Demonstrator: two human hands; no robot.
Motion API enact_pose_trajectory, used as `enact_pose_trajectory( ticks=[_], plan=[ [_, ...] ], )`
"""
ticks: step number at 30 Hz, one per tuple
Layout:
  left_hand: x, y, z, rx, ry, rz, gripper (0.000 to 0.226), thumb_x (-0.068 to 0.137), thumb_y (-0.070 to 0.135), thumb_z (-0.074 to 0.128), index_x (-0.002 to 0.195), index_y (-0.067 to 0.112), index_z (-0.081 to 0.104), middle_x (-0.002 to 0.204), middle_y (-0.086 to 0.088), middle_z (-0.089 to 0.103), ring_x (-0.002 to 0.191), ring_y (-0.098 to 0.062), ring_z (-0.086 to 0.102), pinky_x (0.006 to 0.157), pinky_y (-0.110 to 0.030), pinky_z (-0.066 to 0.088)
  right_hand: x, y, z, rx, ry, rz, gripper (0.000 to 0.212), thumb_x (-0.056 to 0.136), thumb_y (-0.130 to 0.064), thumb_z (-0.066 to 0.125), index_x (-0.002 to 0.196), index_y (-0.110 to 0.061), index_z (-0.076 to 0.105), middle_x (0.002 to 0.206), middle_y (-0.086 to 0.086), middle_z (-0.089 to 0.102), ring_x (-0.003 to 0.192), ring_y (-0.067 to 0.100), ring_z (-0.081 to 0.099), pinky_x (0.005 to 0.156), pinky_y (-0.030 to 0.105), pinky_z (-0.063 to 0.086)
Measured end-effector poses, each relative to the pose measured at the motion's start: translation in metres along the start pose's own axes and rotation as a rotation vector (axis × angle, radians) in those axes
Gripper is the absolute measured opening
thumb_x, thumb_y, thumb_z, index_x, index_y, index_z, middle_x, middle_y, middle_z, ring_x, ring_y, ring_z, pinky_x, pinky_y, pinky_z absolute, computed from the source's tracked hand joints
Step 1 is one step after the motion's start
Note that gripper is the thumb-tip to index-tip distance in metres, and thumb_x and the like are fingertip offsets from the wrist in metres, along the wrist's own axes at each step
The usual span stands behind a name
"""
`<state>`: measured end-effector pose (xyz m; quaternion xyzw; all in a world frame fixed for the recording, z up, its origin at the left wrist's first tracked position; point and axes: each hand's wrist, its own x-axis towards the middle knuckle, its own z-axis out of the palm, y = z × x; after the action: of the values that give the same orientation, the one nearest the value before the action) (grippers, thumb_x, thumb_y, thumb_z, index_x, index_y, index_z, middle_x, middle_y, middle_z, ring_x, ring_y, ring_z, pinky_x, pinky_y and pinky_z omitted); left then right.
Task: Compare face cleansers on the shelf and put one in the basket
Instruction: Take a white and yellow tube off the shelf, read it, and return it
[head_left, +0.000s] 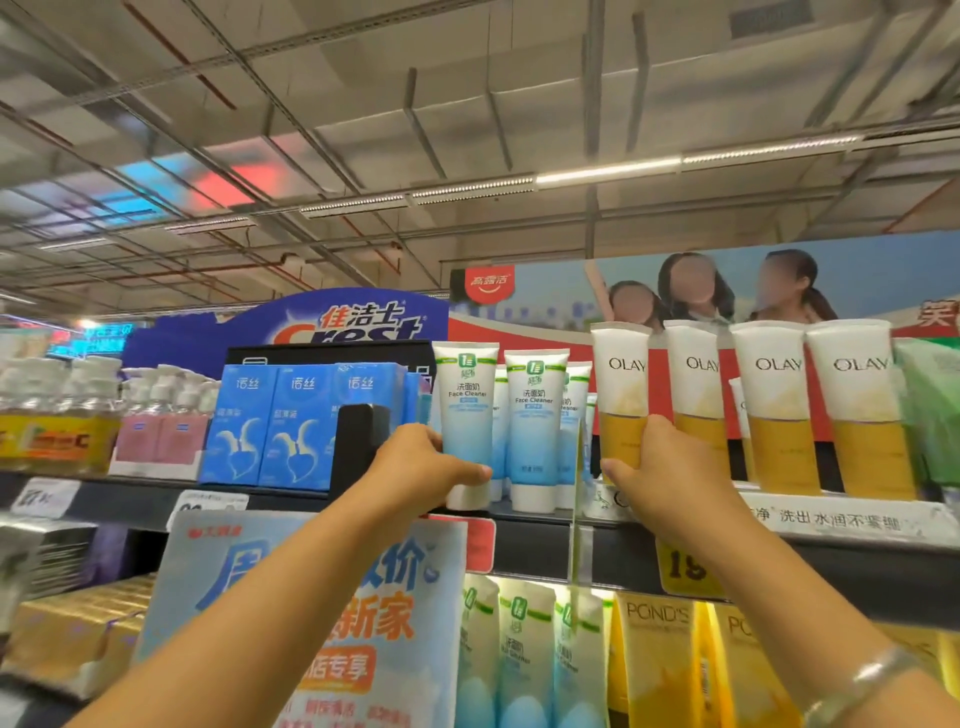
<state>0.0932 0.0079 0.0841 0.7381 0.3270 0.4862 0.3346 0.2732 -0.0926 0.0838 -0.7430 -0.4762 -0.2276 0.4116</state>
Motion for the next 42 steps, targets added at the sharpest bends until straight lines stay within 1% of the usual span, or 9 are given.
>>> enact_pose_trajectory(
  ticks=[7,10,13,19,25,29,34,37,42],
  plan=[
    [0.006,-0.004,0.001,0.055,-0.013,0.021,0.036,0.079,0.019,0.073,0.111,0.007,0.062,0.106,-0.008,0.067,0.097,-0.020,0.064,0.074,-0.023,0.053,0.006,-0.002,0.007,0.005,0.022,0.041,0.040,0.088,-0.035,0.062,0.108,-0.007,0.042,0.073,-0.003,0.042,0.069,0.016,0.047,0.047,0.023,0.033],
    [0.006,-0.005,0.001,0.066,-0.001,0.036,0.037,0.079,0.019,0.074,0.110,0.010,0.056,0.109,-0.006,0.063,0.096,-0.018,0.062,0.059,-0.015,0.049,0.007,-0.004,0.010,-0.031,0.030,0.034,0.041,0.087,-0.033,0.063,0.107,-0.007,0.040,0.088,0.007,0.056,0.074,0.019,0.050,0.057,0.028,0.041],
    [0.005,-0.006,0.001,0.091,0.032,0.053,0.038,0.078,0.023,0.074,0.100,0.022,0.044,0.107,-0.003,0.058,0.088,-0.013,0.058,0.045,-0.012,0.045,0.008,-0.004,0.009,-0.026,0.034,0.036,0.040,0.087,-0.031,0.064,0.105,-0.007,0.039,0.090,0.010,0.055,0.076,0.022,0.051,0.062,0.032,0.042],
    [0.004,-0.008,0.003,0.111,0.063,0.105,0.034,0.077,0.023,0.075,0.083,0.027,0.042,0.106,-0.003,0.059,0.092,-0.014,0.058,0.057,-0.016,0.047,0.008,-0.003,0.011,0.078,0.084,0.043,0.031,0.087,-0.024,0.064,0.101,-0.007,0.042,0.072,-0.001,0.042,0.073,0.021,0.049,0.056,0.029,0.036],
    [0.003,-0.009,0.004,0.138,0.061,0.148,0.036,0.078,0.024,0.074,0.097,0.021,0.043,0.114,-0.006,0.061,0.092,-0.013,0.057,0.059,-0.017,0.048,0.008,-0.013,0.010,0.275,0.251,-0.043,0.032,0.089,-0.017,0.062,0.113,-0.009,0.043,0.098,0.005,0.054,0.089,0.023,0.052,0.072,0.033,0.043],
    [0.001,-0.007,0.003,0.169,0.074,0.172,0.041,0.080,0.024,0.072,0.113,0.015,0.051,0.121,-0.005,0.057,0.093,-0.012,0.052,0.077,-0.025,0.051,-0.005,-0.016,0.004,0.410,0.369,-0.115,0.043,0.087,-0.017,0.064,0.125,-0.014,0.043,0.104,-0.005,0.050,0.095,0.015,0.050,0.078,0.027,0.042],
    [-0.009,0.003,-0.002,0.200,0.182,0.265,0.054,0.083,0.022,0.069,0.131,0.008,0.048,0.130,-0.007,0.054,0.102,-0.013,0.052,0.085,-0.023,0.043,-0.034,-0.010,-0.009,0.544,0.388,-0.120,0.043,0.085,-0.024,0.067,0.120,-0.026,0.043,0.101,-0.015,0.049,0.084,0.004,0.051,0.066,0.013,0.039],
    [-0.029,0.010,-0.006,0.148,0.204,0.335,0.043,0.086,0.023,0.065,0.126,0.012,0.053,0.126,-0.007,0.057,0.110,-0.019,0.056,0.097,-0.033,0.045,-0.058,-0.005,-0.017,0.605,0.362,-0.090,0.048,0.084,-0.026,0.067,0.125,-0.024,0.043,0.099,-0.018,0.048,0.083,0.003,0.051,0.068,0.016,0.041],
    [-0.080,0.018,-0.012,-0.206,0.108,0.368,0.007,0.088,0.012,0.061,0.091,0.019,0.062,0.090,-0.001,0.065,0.086,-0.016,0.067,0.082,-0.034,0.056,-0.101,0.005,-0.029,0.687,0.269,-0.039,0.038,0.081,-0.027,0.071,0.110,-0.026,0.047,0.090,-0.023,0.050,0.081,-0.004,0.049,0.062,0.015,0.036]
  ],
)
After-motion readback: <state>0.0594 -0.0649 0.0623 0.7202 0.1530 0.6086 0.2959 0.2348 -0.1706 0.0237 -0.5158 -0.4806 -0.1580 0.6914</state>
